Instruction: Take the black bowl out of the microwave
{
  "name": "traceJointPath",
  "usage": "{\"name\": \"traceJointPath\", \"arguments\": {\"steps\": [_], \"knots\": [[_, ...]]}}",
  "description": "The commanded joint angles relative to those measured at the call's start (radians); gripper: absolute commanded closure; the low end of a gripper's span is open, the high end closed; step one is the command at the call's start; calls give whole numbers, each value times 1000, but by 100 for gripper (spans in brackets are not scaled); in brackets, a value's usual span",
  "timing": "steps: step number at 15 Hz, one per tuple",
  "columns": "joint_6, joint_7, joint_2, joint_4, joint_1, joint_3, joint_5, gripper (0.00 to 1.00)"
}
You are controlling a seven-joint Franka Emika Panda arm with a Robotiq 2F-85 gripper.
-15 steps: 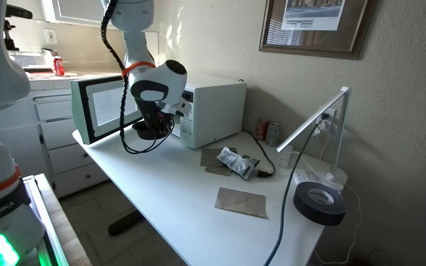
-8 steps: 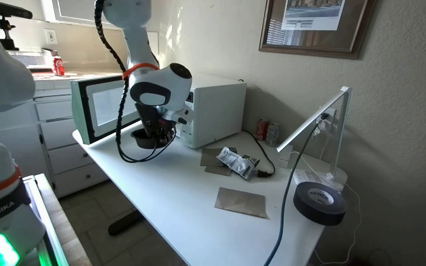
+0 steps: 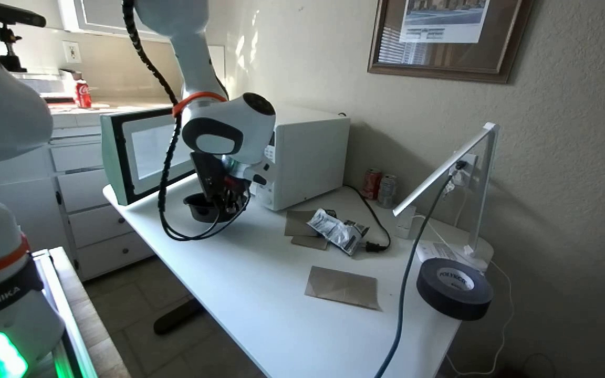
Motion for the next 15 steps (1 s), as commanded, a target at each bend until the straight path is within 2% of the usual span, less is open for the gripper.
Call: {"name": "traceJointPath", "arguments": {"steps": [1, 4, 5, 11, 15], "knots": [[-42, 7, -61, -30, -15, -2, -15, 98], [-55, 13, -81, -38, -10, -17, -23, 98], [-57, 14, -85, -38, -9, -19, -22, 75], [-72, 18, -119, -37, -7, -23, -20, 30], [-75, 16, -157, -29, -6, 6, -6, 1]]}}
